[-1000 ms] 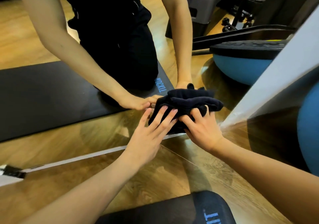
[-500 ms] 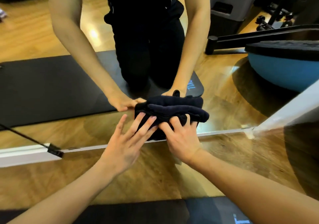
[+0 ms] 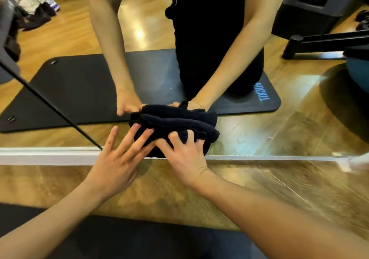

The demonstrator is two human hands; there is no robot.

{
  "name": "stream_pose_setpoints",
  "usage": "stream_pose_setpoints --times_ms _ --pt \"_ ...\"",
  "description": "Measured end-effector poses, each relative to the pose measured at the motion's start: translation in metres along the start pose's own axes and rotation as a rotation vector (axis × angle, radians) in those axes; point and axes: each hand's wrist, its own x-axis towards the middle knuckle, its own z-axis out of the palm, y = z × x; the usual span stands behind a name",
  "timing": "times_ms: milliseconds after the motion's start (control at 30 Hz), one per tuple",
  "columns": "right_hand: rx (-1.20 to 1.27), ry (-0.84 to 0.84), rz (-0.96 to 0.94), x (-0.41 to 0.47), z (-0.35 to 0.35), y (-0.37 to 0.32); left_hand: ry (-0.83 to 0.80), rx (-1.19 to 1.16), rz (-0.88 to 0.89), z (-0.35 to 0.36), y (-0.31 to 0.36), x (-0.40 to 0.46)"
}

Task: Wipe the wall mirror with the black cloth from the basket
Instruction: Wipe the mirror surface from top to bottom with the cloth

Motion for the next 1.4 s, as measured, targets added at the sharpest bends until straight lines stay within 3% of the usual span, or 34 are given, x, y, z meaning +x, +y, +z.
stream_pose_setpoints --times_ms 533,733,1200,1400 --pt "0.058 -0.222 -0.093 0.051 0.018 -0.111 -0.149 0.052 -0.099 0.013 -0.077 -0.091" --pt "0.025 -0.263 -0.135 0.042 0.029 -0.116 -0.263 -0.038 -0.152 0.019 -0.065 -0.093" --pt "0.063 -0.602 -0.365 0.004 0.054 -0.088 -0.515 -0.232 -0.28 0.044 -0.004 -0.086" --pt "0.013 -0.589 -0.383 -0.012 0.058 -0.066 -0.545 -0.285 -0.285 0.042 0.012 -0.076"
